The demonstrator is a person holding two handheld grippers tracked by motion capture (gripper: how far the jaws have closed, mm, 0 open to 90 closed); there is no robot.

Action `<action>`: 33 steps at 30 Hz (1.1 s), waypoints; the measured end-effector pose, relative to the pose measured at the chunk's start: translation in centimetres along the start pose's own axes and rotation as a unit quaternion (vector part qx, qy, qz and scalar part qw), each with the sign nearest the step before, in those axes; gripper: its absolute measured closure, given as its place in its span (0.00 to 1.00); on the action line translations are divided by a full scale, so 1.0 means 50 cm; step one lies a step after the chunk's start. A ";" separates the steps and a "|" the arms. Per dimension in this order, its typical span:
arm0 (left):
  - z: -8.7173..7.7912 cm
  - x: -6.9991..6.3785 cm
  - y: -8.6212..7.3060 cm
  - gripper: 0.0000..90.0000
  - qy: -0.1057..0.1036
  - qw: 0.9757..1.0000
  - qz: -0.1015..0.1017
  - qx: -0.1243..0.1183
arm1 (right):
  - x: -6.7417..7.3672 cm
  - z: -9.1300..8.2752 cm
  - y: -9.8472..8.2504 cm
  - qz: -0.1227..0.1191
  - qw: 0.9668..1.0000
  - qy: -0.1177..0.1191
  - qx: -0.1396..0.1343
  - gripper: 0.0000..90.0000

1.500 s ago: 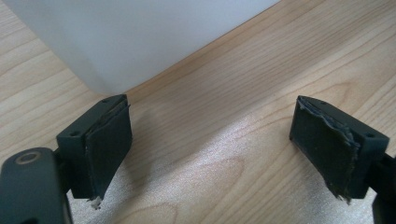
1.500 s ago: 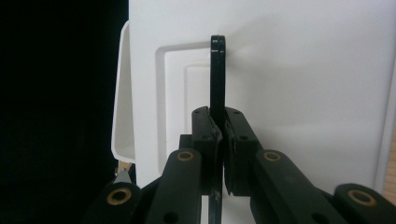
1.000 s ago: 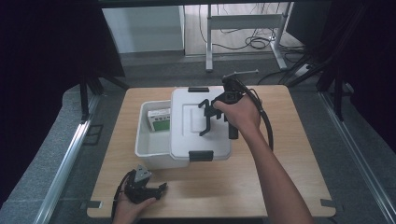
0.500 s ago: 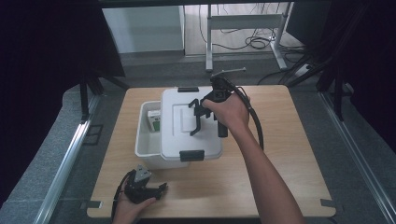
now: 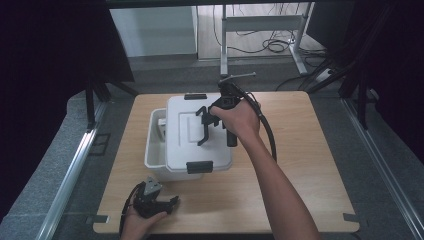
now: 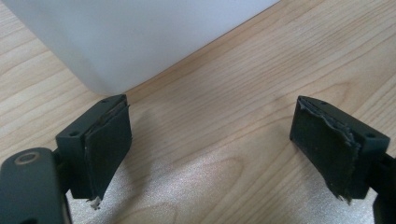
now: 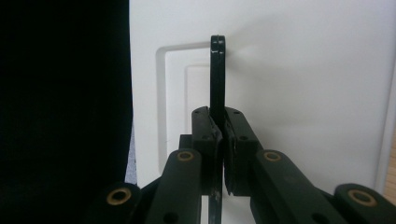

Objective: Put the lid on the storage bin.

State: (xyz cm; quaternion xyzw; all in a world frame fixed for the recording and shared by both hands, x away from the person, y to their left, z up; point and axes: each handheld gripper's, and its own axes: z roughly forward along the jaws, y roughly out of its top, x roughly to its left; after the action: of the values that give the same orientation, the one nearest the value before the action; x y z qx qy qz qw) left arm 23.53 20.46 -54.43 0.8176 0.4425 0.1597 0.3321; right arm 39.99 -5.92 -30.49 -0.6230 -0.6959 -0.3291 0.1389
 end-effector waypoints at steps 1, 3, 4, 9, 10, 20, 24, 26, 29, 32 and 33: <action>0.000 0.000 0.000 0.14 0.000 1.000 0.000 0.000 | 0.002 0.002 0.000 -0.001 1.000 -0.001 -0.001 0.94; 0.000 0.000 0.000 0.14 0.000 1.000 0.000 0.000 | 0.004 0.004 0.000 0.000 1.000 0.001 0.000 0.94; 0.000 0.000 0.000 0.14 0.000 1.000 0.000 0.000 | 0.007 0.007 0.001 -0.002 1.000 0.001 0.000 0.94; 0.000 0.000 0.000 0.14 0.000 1.000 0.000 0.000 | 0.015 0.017 0.003 -0.004 1.000 0.003 0.005 0.94; 0.000 0.000 0.000 0.14 0.000 1.000 0.000 0.000 | 0.017 0.019 0.004 -0.003 1.000 0.004 0.006 0.94; 0.000 0.000 0.000 0.14 -0.001 1.000 0.001 0.000 | 0.028 0.038 0.008 -0.004 1.000 0.000 0.013 0.94; 0.000 0.000 0.000 0.14 -0.001 1.000 0.001 0.001 | 0.035 0.046 0.009 -0.004 1.000 0.000 0.016 0.94; 0.000 0.000 0.000 0.14 -0.001 1.000 0.001 0.001 | 0.043 0.052 0.010 -0.006 1.000 0.001 0.018 0.94; -0.001 0.000 0.000 0.14 0.001 1.000 0.001 0.001 | 0.049 0.060 0.012 -0.008 1.000 0.000 0.020 0.94; 0.000 -0.001 0.000 0.14 0.000 1.000 -0.001 -0.001 | 0.053 0.067 0.015 -0.005 1.000 -0.001 0.022 0.94; 0.000 -0.001 0.000 0.14 0.000 1.000 -0.001 -0.001 | 0.056 0.075 0.016 -0.007 1.000 -0.003 0.024 0.94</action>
State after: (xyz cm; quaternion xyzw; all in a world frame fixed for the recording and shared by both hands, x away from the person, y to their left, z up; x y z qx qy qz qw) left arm 23.52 20.44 -54.42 0.8170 0.4431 0.1601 0.3325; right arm 41.06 -1.36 -31.33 -0.6151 -0.7087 -0.3114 0.1497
